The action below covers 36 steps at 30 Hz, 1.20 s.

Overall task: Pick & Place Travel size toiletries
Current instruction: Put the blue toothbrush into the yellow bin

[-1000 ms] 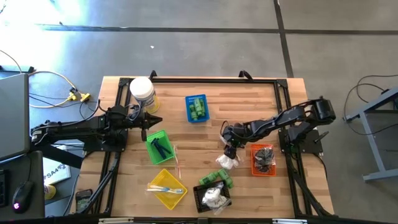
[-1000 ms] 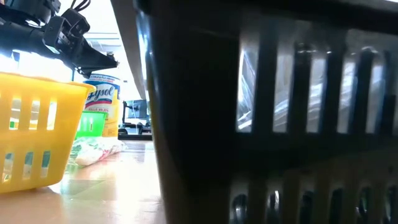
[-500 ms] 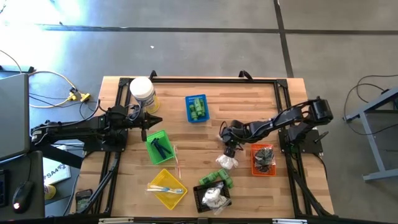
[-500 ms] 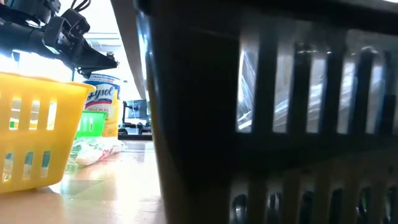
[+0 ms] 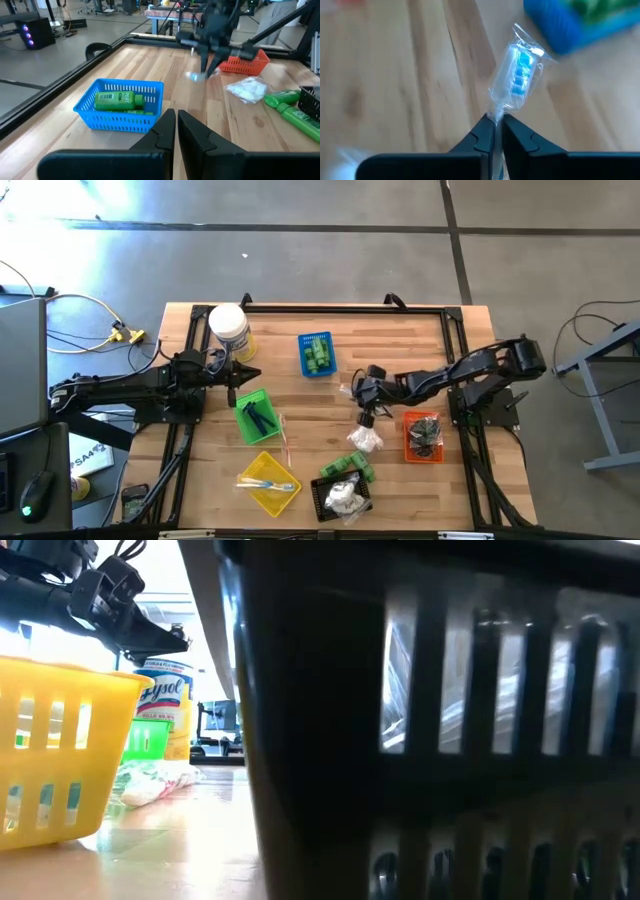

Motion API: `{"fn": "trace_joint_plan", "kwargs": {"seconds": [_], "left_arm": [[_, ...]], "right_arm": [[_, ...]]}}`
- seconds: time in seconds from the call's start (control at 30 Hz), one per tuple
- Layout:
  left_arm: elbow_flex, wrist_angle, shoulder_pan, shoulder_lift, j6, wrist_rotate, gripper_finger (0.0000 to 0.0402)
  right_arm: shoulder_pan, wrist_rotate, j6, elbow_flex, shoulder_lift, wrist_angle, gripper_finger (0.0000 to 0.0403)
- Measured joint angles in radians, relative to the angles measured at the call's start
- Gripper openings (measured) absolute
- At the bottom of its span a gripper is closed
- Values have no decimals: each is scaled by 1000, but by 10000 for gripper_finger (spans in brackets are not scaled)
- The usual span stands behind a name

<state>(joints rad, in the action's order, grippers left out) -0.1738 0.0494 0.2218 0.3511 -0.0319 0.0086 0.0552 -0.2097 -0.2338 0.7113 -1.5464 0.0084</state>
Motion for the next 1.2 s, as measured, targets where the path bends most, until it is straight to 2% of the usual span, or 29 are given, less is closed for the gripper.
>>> {"fn": "trace_joint_plan", "kwargs": {"seconds": [0.13, 0.27, 0.43, 0.57, 0.7, 0.87, 0.93, 1.03, 1.2], "left_arm": [[0, 7, 0, 3, 7, 0, 17], [0, 58, 0, 24, 0, 35, 17], [0, 230, -30, 125, -1, 176, 17], [0, 428, -99, 254, 28, 172, 33], [0, 626, -169, 391, 104, 153, 86], [-18, 848, -203, 570, 133, 0, 188], [-45, 875, -203, 633, 116, -42, 227], [-115, 869, -203, 730, 81, -46, 266], [-209, 863, -203, 854, 80, -19, 284]], "right_arm": [[7, 10, 51, 1, 83, 80, 12], [17, 69, 158, 1, 137, 243, 29], [3, 172, 276, 2, 160, 474, 27], [-27, 252, 284, 2, 160, 587, 11], [-39, 253, 290, 2, 159, 622, 22], [-35, 249, 291, 2, 149, 762, 27], [-30, 275, 291, 13, 130, 802, 19], [-17, 295, 292, 60, 84, 786, 10], [6, 285, 314, 146, 4, 701, 28]]}}
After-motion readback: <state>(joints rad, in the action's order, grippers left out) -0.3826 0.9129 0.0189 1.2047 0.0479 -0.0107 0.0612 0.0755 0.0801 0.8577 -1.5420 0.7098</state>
